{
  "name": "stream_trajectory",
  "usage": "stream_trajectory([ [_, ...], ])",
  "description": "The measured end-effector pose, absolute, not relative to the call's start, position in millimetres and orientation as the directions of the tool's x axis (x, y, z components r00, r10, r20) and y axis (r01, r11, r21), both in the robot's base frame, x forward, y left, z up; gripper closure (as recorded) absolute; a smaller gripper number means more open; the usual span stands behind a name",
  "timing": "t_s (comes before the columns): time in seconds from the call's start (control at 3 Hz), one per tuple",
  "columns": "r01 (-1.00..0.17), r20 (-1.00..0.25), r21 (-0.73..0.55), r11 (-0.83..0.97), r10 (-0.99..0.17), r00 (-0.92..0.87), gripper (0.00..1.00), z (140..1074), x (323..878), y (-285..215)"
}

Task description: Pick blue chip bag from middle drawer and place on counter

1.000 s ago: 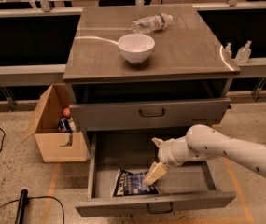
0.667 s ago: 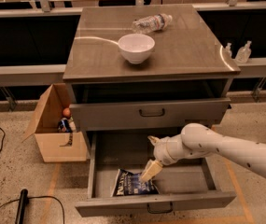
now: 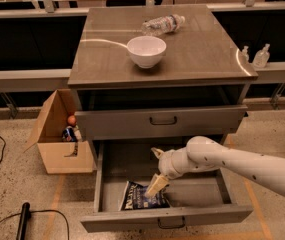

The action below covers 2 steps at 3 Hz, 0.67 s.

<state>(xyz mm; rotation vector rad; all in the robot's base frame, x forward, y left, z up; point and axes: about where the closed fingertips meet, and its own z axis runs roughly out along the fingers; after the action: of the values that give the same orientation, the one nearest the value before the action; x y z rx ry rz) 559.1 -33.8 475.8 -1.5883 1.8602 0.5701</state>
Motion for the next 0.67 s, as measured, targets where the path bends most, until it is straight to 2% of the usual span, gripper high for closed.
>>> stream_trajectory([
  [0.67, -0.982, -0.677, -0.112, 0.149, -0.735, -0.034, 0.0, 444, 566, -21],
])
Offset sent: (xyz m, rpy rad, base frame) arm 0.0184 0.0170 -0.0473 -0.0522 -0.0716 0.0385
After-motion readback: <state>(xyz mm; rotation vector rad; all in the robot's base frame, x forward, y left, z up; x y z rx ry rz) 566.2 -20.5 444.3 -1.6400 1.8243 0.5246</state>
